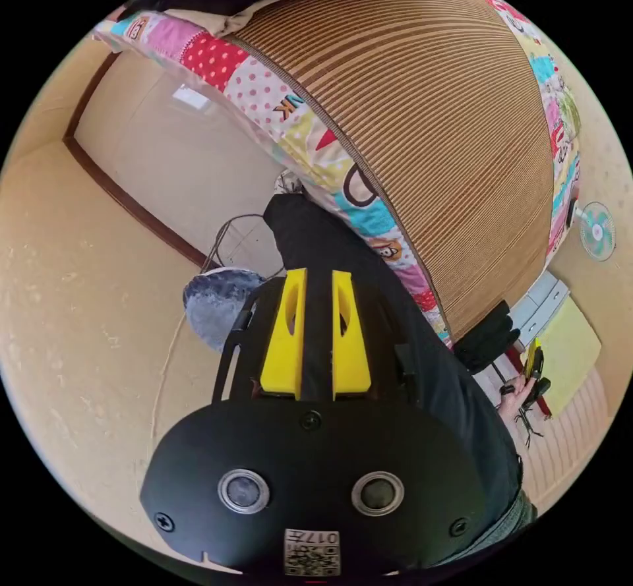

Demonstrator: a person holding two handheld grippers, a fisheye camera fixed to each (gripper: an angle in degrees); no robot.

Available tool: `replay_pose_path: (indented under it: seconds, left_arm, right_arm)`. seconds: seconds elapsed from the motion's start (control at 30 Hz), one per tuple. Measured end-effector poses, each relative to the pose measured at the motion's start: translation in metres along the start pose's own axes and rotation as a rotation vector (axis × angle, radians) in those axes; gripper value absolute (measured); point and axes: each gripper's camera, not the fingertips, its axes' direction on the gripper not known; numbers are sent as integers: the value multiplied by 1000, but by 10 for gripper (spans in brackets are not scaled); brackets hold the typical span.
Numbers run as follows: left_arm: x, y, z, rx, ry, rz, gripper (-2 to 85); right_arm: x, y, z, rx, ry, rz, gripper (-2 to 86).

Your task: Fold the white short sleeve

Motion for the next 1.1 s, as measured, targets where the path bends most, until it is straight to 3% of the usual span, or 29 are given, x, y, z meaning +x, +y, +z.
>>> replay_pose_path:
  seconds: [0.1, 0.23, 0.43, 0.6, 0.73, 0.8, 0.93, 1.1]
  left_arm:
    - [-8, -24, -36, 100, -9, 141, 76]
    - [7, -47, -137, 381, -41, 357, 82]
    - [42, -118, -245, 634, 10, 414, 140]
    - [69, -194, -233, 652, -35, 317, 163]
    - [71, -216, -178, 594, -249, 229, 116]
    - [64, -207, -168, 603, -248, 236, 85]
    - [-4, -162, -179, 622, 64, 350, 52]
    - [-109, -85, -221, 560, 513, 758, 50]
  right_arm:
    - [-55, 1, 58, -17, -55, -14, 4]
    - [-111, 24, 130, -83, -58, -21, 4]
    - [-156, 72, 205, -188, -59, 3, 4]
    - [-145, 108, 207, -185, 37, 77, 4]
    - [-128, 132, 187, -130, 59, 157, 4]
    - [-119, 147, 174, -90, 86, 186, 4]
    - [-105, 165, 169, -42, 86, 216, 4]
    - [-96, 184, 177, 29, 10, 209, 5]
